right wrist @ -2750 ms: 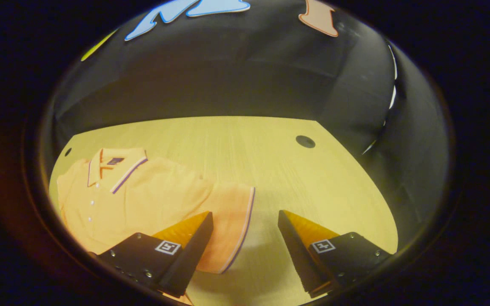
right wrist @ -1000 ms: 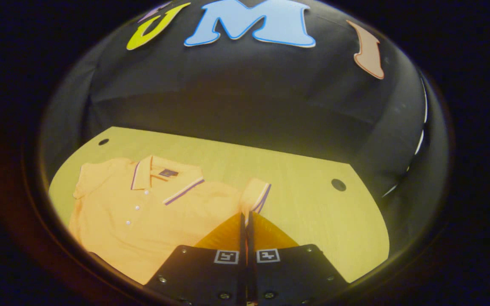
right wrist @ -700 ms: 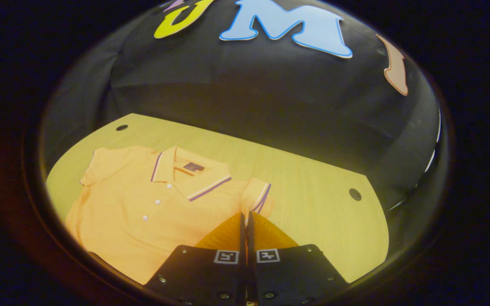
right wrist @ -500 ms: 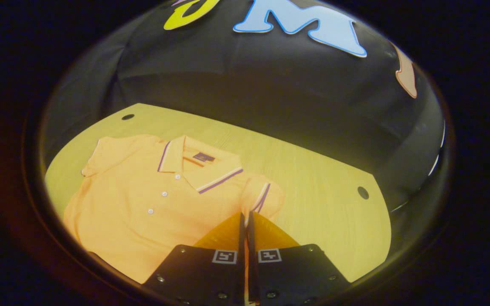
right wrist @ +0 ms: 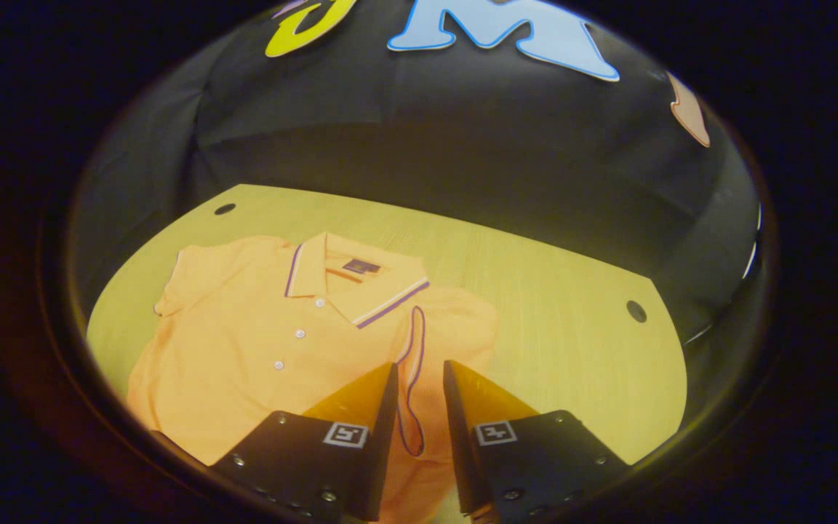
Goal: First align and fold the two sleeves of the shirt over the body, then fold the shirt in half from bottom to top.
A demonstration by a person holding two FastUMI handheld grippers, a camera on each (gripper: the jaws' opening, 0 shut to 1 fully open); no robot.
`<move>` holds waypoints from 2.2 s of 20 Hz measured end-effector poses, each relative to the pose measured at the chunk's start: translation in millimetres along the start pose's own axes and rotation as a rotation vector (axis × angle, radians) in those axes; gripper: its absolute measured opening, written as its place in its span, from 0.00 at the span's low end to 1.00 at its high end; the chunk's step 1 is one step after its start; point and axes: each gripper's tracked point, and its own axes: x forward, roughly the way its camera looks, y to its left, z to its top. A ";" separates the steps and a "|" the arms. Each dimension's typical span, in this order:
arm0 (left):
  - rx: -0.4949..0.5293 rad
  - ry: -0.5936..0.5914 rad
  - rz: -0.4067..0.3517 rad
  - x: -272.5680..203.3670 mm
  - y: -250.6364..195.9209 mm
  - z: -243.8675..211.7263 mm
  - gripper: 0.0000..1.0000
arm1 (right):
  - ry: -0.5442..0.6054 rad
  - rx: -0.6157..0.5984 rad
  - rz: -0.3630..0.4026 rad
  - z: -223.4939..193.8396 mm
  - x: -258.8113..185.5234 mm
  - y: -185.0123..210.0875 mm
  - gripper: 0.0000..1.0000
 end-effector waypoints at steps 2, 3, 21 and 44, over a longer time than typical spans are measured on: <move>0.003 0.005 -0.017 6.7 -3.2 -0.5 0.94 | -0.015 0.016 0.005 3.9 -6.7 2.9 0.62; 0.006 0.006 -0.027 9.7 -4.6 -1.3 0.94 | -0.023 0.025 0.006 6.1 -11.0 4.8 0.65; 0.047 0.143 -0.217 149.1 1.1 -58.0 0.95 | -0.268 0.155 -0.124 46.5 -205.4 60.9 0.92; 0.014 0.458 0.013 319.5 55.0 -228.2 0.94 | -0.295 0.253 -0.176 -2.4 -320.9 70.1 0.93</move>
